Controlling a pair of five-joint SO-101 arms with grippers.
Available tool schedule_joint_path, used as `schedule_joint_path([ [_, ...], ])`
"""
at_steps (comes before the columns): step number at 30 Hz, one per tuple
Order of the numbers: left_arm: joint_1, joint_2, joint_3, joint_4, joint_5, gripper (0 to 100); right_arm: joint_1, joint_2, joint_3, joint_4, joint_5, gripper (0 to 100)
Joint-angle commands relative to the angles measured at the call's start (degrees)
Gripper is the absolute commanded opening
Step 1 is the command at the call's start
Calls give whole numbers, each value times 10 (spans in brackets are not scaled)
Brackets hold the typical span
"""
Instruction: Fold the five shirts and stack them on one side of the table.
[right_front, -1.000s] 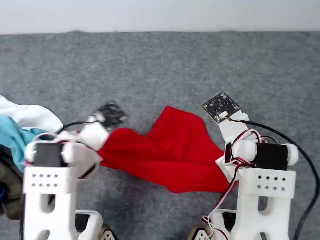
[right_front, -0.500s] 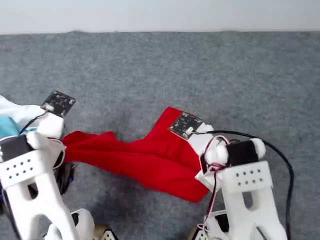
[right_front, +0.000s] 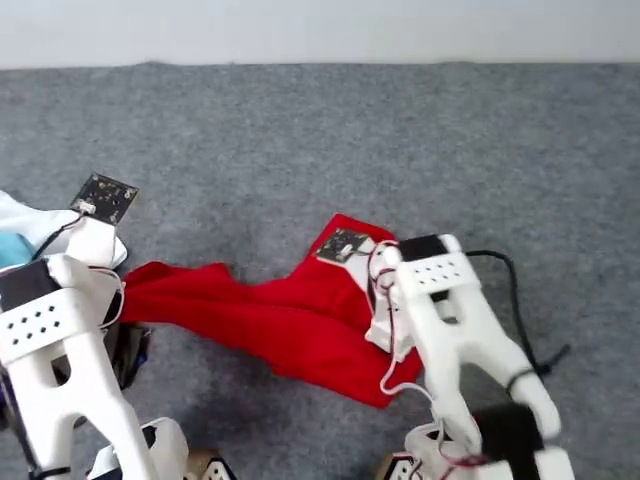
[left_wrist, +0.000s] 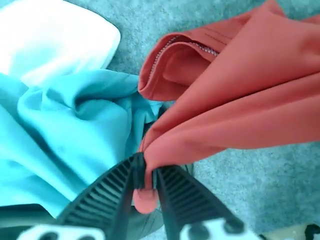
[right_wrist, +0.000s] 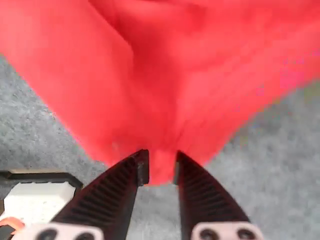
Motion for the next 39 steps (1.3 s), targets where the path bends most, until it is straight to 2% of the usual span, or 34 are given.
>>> schedule_joint_path([
  [1, -4, 0, -41, 10, 7, 13, -18, 40, -20, -36, -2, 47],
  [10, -4, 0, -95, 40, 7, 13, 3, 179, -178, -165, -1, 43],
  [15, -4, 0, -96, 40, 7, 13, 21, 290, -342, -176, -4, 40],
  [21, -4, 0, -96, 39, 7, 13, 23, 398, -497, -91, -4, 40],
  [27, -3, 0, -96, 36, 7, 13, 25, 400, -599, 45, -38, 43],
  [30, -2, 0, -96, 35, 7, 13, 31, 398, -637, 47, -49, 43],
  [35, -2, 0, -96, 34, 7, 13, 30, 418, -657, -31, -49, 43],
  [39, -3, 0, -96, 34, 7, 13, 22, 416, -657, 19, -49, 43],
])
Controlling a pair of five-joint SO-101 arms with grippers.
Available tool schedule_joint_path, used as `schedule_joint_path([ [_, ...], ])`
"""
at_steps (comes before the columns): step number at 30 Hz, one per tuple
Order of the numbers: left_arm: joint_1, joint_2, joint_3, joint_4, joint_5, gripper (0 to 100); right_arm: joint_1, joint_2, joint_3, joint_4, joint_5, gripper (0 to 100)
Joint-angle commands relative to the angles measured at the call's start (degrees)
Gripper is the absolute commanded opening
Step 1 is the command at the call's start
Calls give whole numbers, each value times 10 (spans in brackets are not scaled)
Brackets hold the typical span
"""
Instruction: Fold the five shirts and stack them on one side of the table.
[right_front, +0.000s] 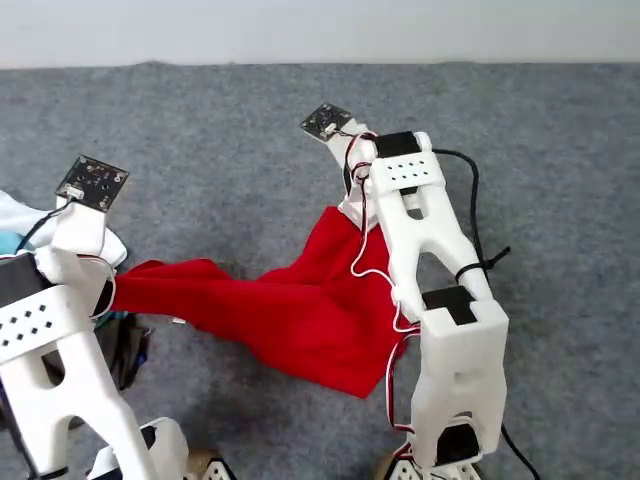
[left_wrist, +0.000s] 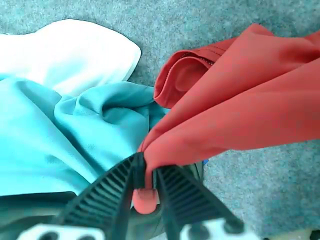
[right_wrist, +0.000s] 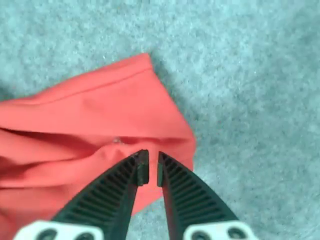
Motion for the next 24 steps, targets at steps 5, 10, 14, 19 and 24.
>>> schedule_joint_path([
  [5, -2, 0, -23, -1, 4, 13, -21, -29, -27, 186, -11, 43],
  [10, 5, 0, -22, -8, 4, 13, -22, -60, -13, 255, -35, 39],
  [14, 31, 0, -22, -9, 22, 13, -36, -138, 42, 254, -70, 39],
  [19, 62, 3, -22, -9, 58, 13, -93, -240, 164, 253, -72, 39],
  [24, 62, 4, -21, -10, 81, 13, -151, -261, 281, 225, -73, 40],
])
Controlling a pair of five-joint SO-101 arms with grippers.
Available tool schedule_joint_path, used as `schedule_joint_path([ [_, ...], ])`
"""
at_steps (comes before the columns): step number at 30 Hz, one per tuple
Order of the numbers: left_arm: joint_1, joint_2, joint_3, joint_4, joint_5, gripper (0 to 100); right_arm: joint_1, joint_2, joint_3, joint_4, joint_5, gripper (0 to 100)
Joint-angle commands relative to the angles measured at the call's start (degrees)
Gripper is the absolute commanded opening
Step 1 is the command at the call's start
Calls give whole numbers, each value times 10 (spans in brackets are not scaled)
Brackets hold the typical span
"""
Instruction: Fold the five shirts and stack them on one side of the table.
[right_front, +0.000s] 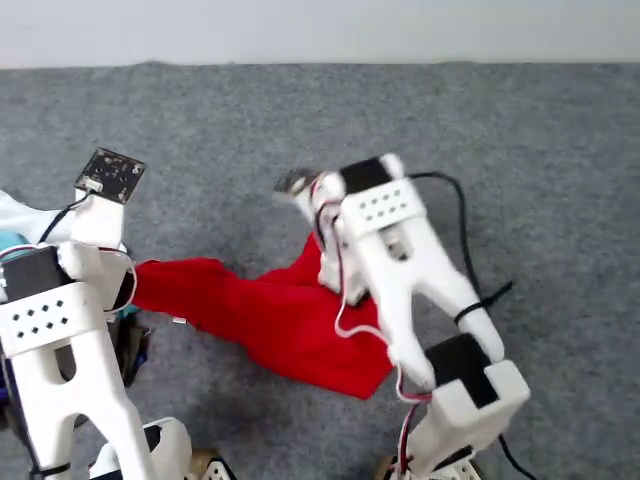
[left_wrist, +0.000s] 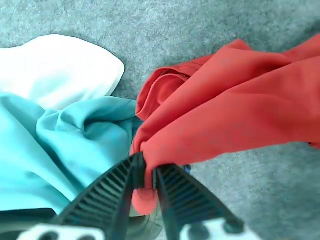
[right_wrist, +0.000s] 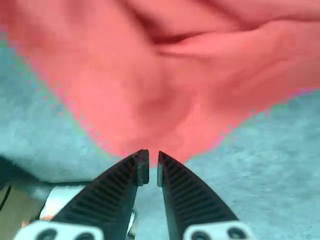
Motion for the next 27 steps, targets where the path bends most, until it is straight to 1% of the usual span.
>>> schedule_joint_path([
  [1, 1, 4, -20, -9, 11, 13, -26, -28, 62, -26, -6, 40],
  [6, 1, 3, -23, -9, 11, 13, -18, 36, 109, -166, -2, 41],
  [8, 0, 0, -24, -9, 11, 13, -6, 71, 92, -213, -2, 42],
  [11, -3, -1, -24, -4, 11, 13, 18, 122, 37, -258, -2, 43],
  [14, -22, -1, -25, -4, 11, 13, 38, 175, -40, -272, -2, 43],
  [19, -53, -1, -48, -3, 11, 13, 60, 249, -196, -267, -1, 41],
  [22, -57, -1, -57, -3, 11, 13, 65, 276, -283, -267, -1, 40],
  [27, -56, -1, -57, -3, 11, 13, 61, 303, -350, -266, -1, 39],
])
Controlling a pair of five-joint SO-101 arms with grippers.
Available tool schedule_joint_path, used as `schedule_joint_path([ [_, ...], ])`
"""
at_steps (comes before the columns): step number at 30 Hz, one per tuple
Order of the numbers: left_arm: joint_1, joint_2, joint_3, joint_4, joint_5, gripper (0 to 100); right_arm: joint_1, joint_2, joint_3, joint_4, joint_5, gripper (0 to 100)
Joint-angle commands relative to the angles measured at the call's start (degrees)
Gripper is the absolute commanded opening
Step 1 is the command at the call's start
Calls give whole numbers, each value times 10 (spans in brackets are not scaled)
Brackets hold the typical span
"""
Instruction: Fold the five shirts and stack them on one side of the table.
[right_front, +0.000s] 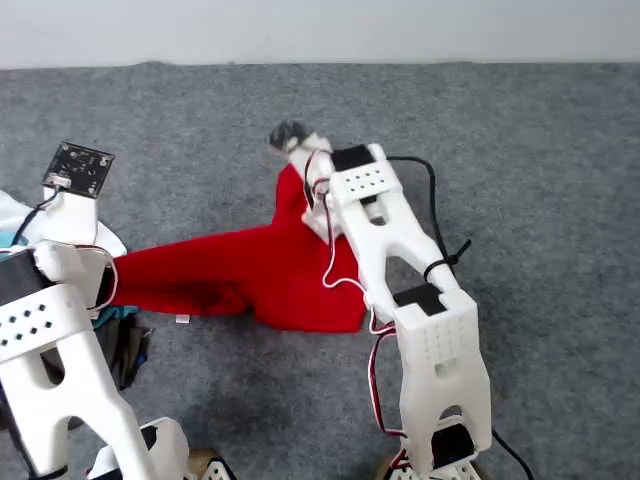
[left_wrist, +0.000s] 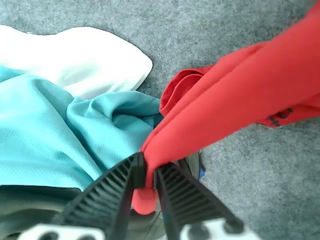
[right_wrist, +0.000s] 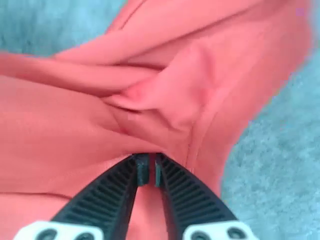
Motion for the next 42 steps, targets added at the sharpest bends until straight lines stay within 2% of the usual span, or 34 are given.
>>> schedule_joint_path([
  [1, -7, -1, -25, -3, 6, 13, 7, -1, -51, -7, -2, 39],
  [11, -7, -1, -26, -4, 6, 13, 7, -92, -55, 49, -2, 41],
  [16, -7, -1, -26, -4, 7, 13, 5, -138, -55, 165, -2, 43],
  [21, -7, -1, -26, -4, 7, 13, 1, -111, -50, 284, -3, 42],
  [26, -7, -1, -25, -4, 7, 13, 2, -30, -40, 270, -3, 43],
  [31, -7, -1, -25, -4, 7, 13, 15, 63, -51, 174, -2, 40],
  [37, -7, -2, -26, -3, 7, 13, 30, 78, -176, 79, -2, 41],
  [42, -7, -2, -26, -3, 7, 13, 27, 84, -280, 87, -2, 39],
])
